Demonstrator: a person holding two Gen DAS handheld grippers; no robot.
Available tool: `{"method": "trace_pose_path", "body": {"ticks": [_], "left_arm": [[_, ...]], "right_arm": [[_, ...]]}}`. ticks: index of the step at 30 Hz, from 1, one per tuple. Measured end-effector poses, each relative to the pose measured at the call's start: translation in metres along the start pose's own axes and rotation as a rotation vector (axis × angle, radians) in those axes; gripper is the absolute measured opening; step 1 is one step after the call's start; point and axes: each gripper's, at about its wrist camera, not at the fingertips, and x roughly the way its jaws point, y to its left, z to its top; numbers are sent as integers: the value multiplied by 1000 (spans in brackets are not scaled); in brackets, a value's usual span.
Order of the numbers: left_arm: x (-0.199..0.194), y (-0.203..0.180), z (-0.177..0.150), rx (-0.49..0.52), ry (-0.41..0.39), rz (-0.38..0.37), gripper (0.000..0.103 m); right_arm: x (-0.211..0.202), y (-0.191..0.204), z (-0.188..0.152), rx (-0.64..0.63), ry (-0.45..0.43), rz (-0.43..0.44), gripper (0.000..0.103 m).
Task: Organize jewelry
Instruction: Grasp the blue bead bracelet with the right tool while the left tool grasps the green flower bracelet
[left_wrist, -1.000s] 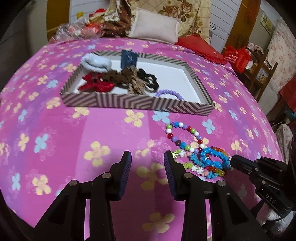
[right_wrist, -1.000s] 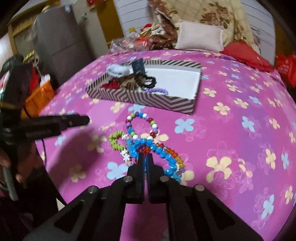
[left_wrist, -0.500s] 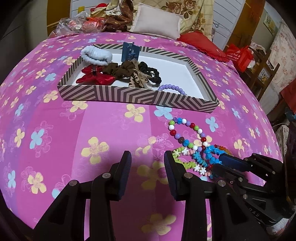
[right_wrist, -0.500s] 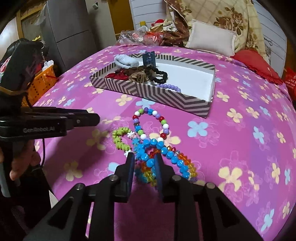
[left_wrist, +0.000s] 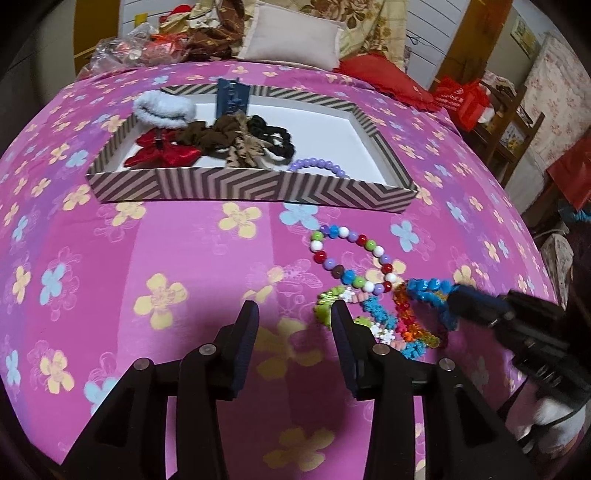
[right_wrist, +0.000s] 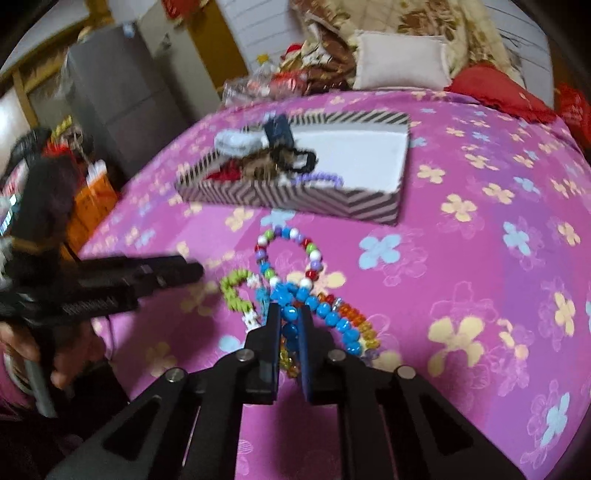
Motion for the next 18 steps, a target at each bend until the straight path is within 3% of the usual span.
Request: {"method": "trace_pose_path", "body": {"ticks": [10,11,12,13,15,18], "left_arm": [[29,-24,3,95,80,-5,48],[28,-25,3,96,65,-6,41],[28,-26,3,100,67,-18,25],[29,-27,2,105,77,-38,18],[29,-24,3,90,74,-57,11],[23,-19,6,77,68,-68,10]], "right_arm": [[-36,-8,12,63,-104,30,9],[-37,-8,13,64,-106,32,9],[-38,-8,13,65,-109,34,9],[-39,-8,14,65,-111,33,9],[-40,-10,15,68,-114,31,9],[-41,-12,16,79,-118,32,9]]}}
